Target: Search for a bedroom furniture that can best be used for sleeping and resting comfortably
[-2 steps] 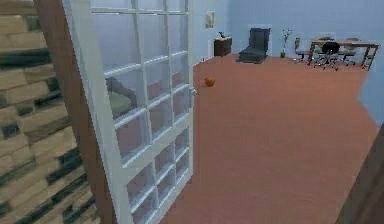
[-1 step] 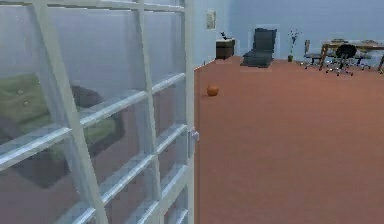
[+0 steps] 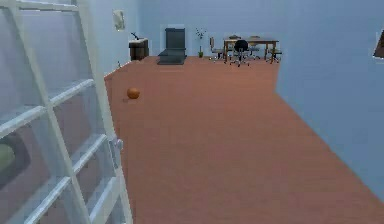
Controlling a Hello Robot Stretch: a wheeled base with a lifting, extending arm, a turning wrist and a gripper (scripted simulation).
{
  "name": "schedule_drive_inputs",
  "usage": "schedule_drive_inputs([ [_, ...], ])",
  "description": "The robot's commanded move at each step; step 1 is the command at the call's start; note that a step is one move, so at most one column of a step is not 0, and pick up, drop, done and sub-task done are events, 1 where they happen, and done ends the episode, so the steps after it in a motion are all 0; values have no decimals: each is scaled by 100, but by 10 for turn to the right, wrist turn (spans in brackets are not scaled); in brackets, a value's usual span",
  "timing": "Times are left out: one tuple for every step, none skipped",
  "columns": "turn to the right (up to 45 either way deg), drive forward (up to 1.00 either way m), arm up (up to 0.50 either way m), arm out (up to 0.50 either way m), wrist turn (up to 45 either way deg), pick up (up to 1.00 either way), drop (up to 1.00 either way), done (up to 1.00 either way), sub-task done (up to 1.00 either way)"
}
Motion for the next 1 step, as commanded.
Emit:
schedule_drive_inputs([
  [0, 100, 0, 0, 0, 0, 0, 0, 0],
])
